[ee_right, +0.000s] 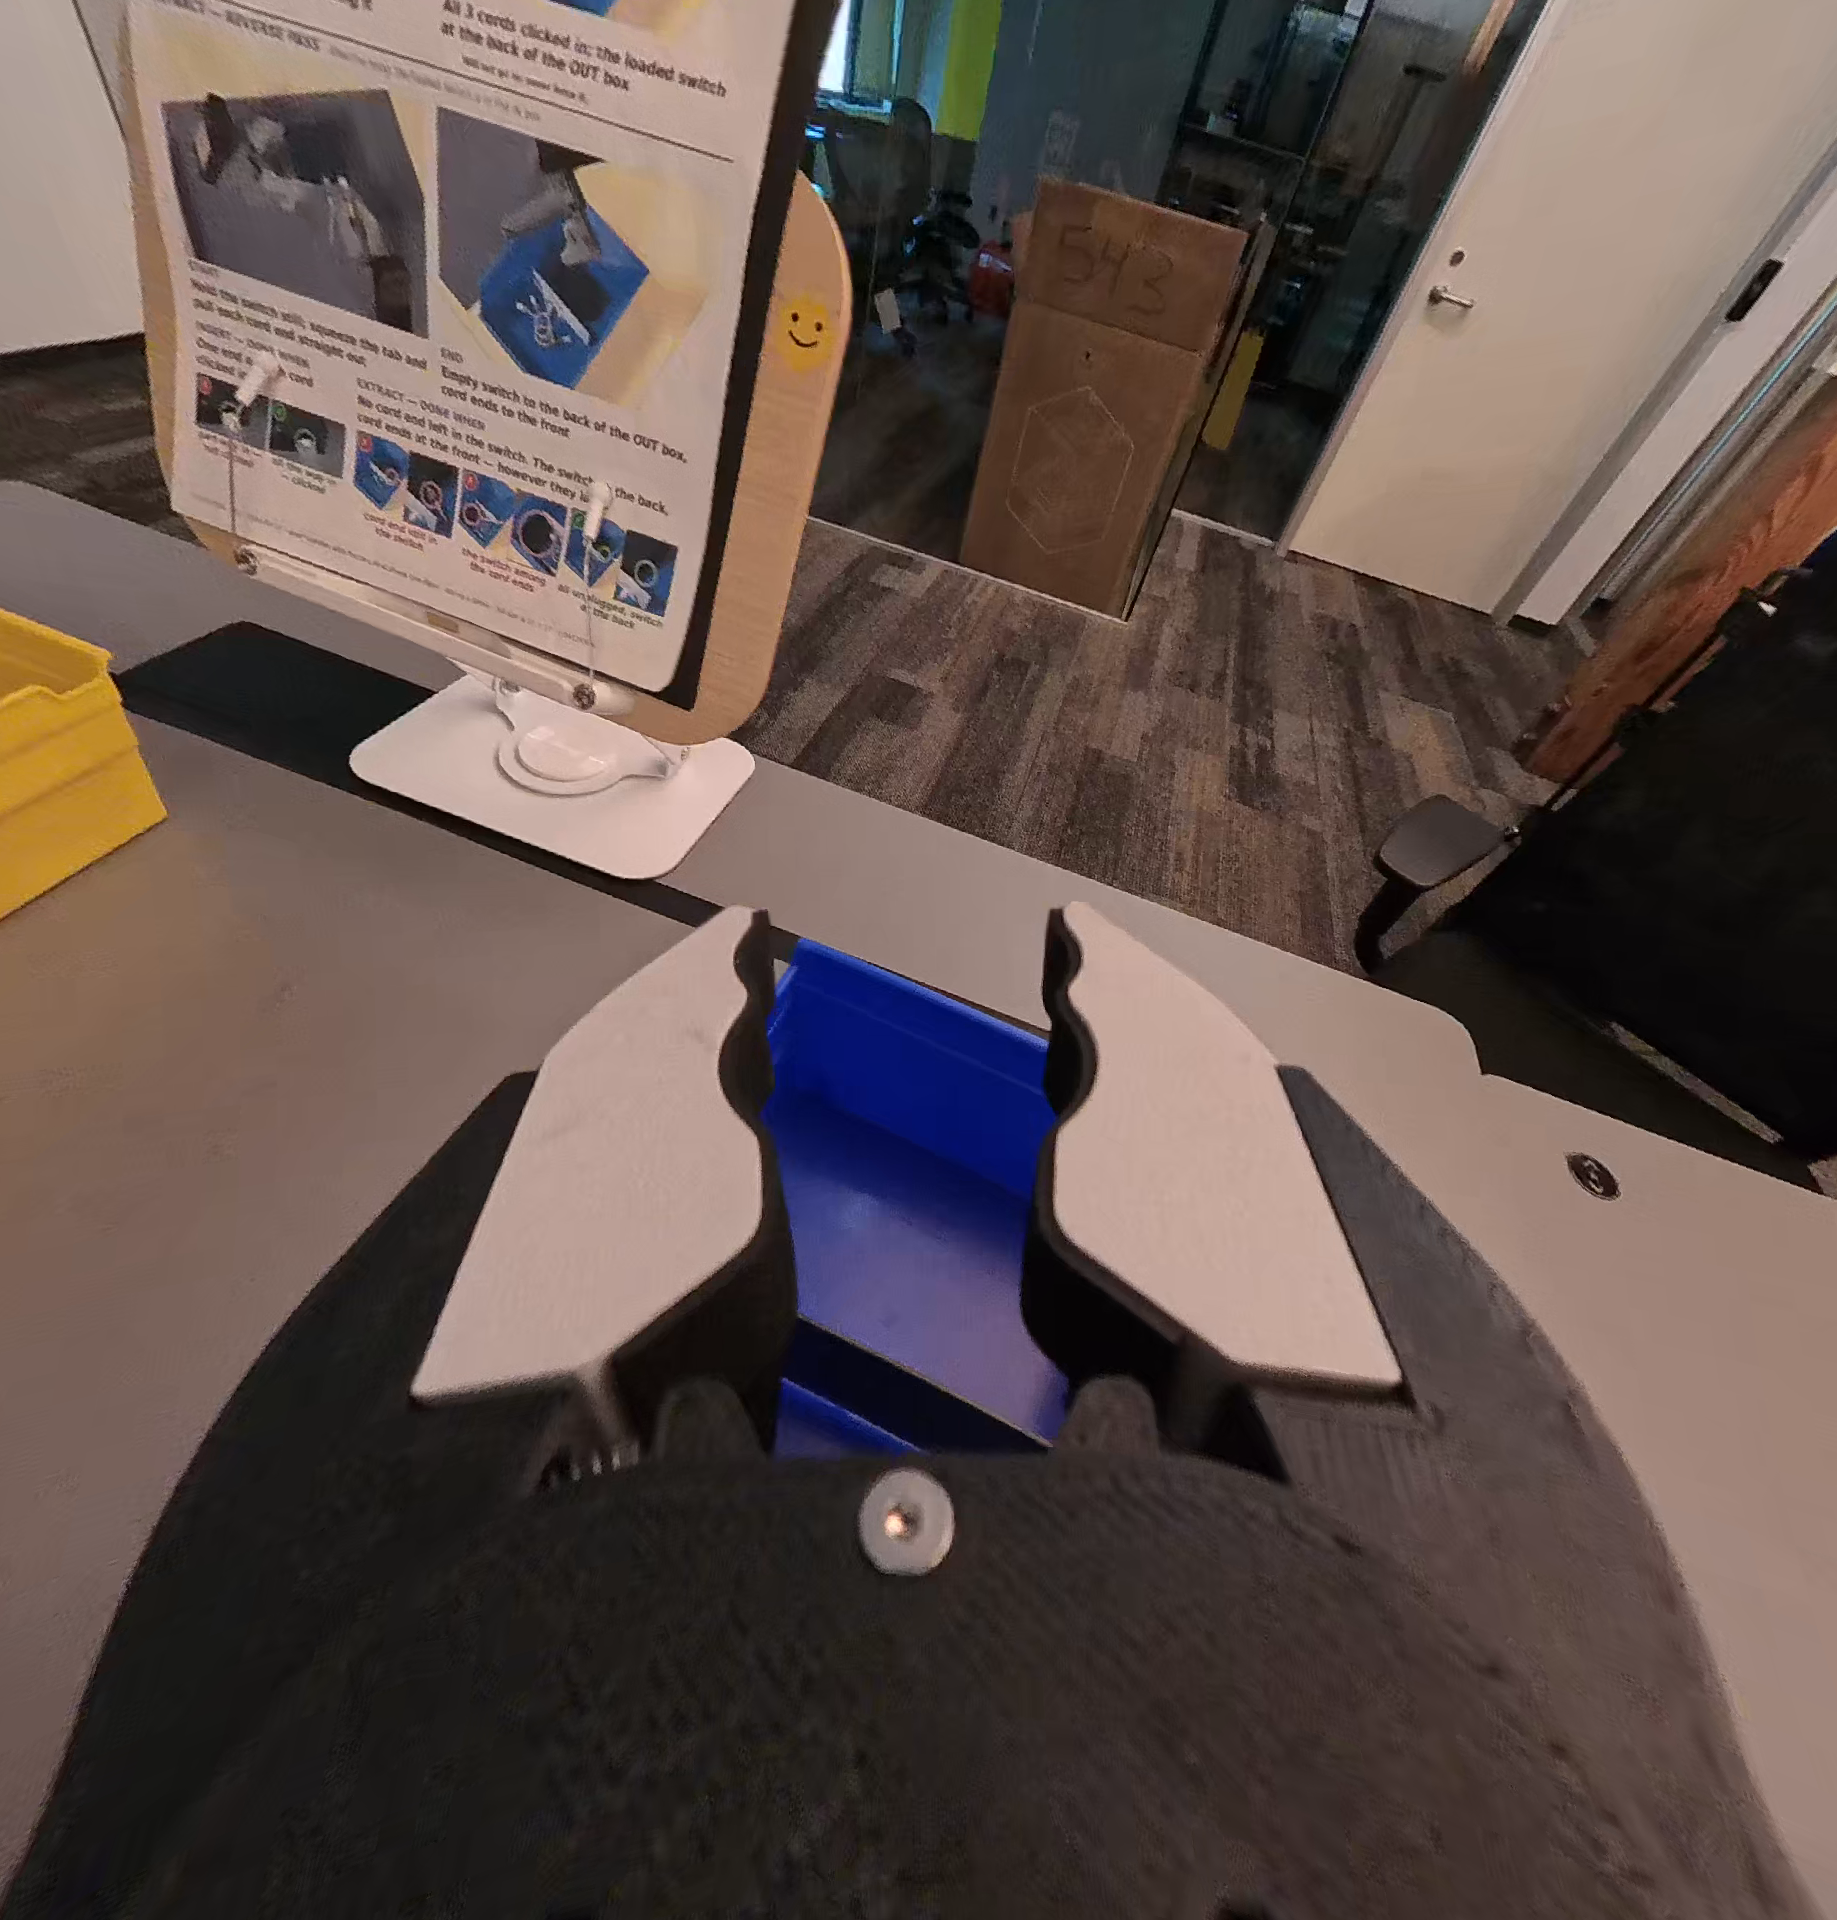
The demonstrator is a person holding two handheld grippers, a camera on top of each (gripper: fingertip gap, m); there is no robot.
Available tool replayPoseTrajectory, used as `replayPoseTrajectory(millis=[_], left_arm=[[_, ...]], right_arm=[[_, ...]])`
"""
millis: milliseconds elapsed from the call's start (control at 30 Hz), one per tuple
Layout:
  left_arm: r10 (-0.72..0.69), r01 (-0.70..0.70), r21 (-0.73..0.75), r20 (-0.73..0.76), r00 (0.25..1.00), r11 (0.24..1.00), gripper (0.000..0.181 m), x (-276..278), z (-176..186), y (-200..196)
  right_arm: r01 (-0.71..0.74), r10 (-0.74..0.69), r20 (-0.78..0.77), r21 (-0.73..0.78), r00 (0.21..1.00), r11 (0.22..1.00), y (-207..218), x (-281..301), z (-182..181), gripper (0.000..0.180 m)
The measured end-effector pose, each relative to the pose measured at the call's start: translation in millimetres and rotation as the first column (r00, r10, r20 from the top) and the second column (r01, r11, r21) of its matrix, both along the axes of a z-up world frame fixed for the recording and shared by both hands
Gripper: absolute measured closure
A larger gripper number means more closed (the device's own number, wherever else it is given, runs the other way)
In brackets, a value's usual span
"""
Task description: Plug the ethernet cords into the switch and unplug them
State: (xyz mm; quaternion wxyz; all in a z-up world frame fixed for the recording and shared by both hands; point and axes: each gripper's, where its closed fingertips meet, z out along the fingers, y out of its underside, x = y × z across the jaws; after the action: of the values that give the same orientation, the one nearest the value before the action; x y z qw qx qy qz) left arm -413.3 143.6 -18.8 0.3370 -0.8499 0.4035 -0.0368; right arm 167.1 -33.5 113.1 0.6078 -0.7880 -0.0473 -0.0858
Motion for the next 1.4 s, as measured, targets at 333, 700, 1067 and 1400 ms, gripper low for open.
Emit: replayPoseTrajectory(millis=[333, 700, 1067, 1400], left_arm=[[-0.067, 0.062, -0.03, -0.198, 0.978, 0.998, 0.169, -2.6, -30.7, 2.8], [0.051, -0.029, 0.524, -0.027, 0.998, 0.851, 0.176, 6.4, 139.1, -72.1], [-0.598, 0.486, 0.506, 0.076, 0.798, 0.712, 0.176, 206.4, 155.9, -182.3], [-0.664, 0.665, 0.11, -0.048, 0.746, 0.739, 0.176, 347.1, -25.2, -142.4]], right_arm=[[-0.02, 0.022, -0.027, 0.066, 0.999, 0.998, -17.9, 3.0, 14.0, 0.129], [-0.02, 0.022, -0.027, 0.095, 0.999, 0.995, -20.3, 4.1, 19.8, 0.13], [-0.041, 0.04, 0.004, 0.072, 0.999, 0.997, -15.7, -6.8, 16.8, 0.13], [-0.049, 0.049, 0.015, 0.004, 0.999, 0.999, -6.9, -8.5, 1.9, 0.13]])
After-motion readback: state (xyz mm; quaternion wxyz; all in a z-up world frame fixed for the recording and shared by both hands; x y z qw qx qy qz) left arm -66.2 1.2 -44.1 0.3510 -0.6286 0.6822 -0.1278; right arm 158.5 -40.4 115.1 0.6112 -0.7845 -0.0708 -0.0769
